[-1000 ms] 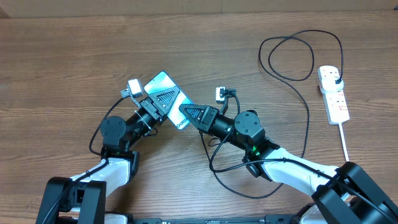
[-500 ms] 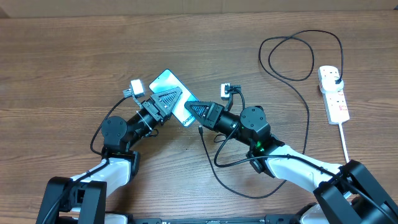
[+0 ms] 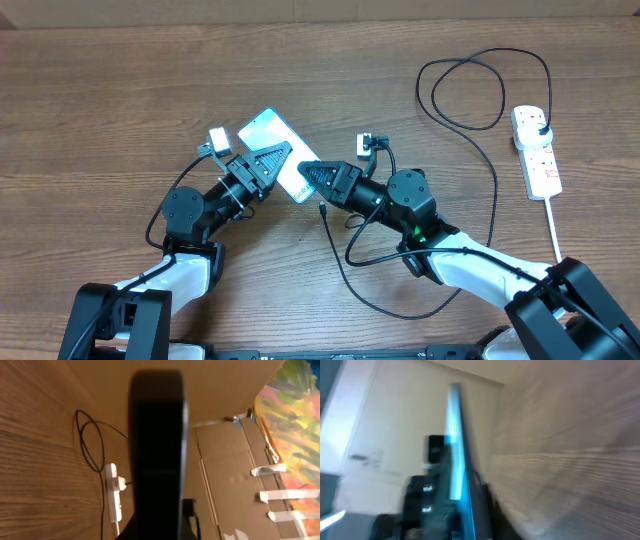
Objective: Plug charger to phone and switch on socket
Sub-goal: 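Release the right gripper and pull the left gripper back holding the phone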
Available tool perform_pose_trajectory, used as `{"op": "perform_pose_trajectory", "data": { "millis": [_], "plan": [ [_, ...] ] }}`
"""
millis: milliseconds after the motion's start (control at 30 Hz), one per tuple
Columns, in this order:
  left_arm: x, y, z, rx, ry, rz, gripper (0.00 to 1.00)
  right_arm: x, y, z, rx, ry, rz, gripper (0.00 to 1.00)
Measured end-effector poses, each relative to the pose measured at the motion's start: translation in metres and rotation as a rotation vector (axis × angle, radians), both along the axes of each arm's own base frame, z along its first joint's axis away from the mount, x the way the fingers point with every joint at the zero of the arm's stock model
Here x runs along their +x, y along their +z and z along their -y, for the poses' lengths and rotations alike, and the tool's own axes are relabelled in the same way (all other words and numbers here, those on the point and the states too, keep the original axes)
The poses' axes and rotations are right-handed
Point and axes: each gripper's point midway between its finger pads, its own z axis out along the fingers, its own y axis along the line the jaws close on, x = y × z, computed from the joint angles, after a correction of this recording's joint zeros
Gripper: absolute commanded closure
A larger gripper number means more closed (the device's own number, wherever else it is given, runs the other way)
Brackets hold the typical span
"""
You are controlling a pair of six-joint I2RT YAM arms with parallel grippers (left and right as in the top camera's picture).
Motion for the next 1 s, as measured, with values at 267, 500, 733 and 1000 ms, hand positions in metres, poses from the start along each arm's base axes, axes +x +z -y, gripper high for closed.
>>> {"op": "perform_pose_trajectory", "data": {
  "millis": [267, 500, 733, 1000],
  "plan": [
    [0.003, -0.015, -0.007, 0.018, 0.011, -0.067, 0.95, 0.010, 0.017, 0.012, 0.022, 0.015, 0.130, 0.00],
    [0.005, -0.064, -0.025, 0.040, 0.042, -0.308, 0.96, 0.001, 0.023, 0.018, 0.008, 0.117, 0.206, 0.00],
    [0.002, -0.061, -0.030, 0.041, -0.008, -0.302, 0.96, -0.012, -0.020, 0.018, -0.107, 0.183, 0.073, 0.00],
    [0.032, -0.045, -0.015, 0.017, -0.184, -0.308, 0.96, -0.023, -0.039, 0.023, -0.192, 0.214, 0.018, 0.00]
  ]
}}
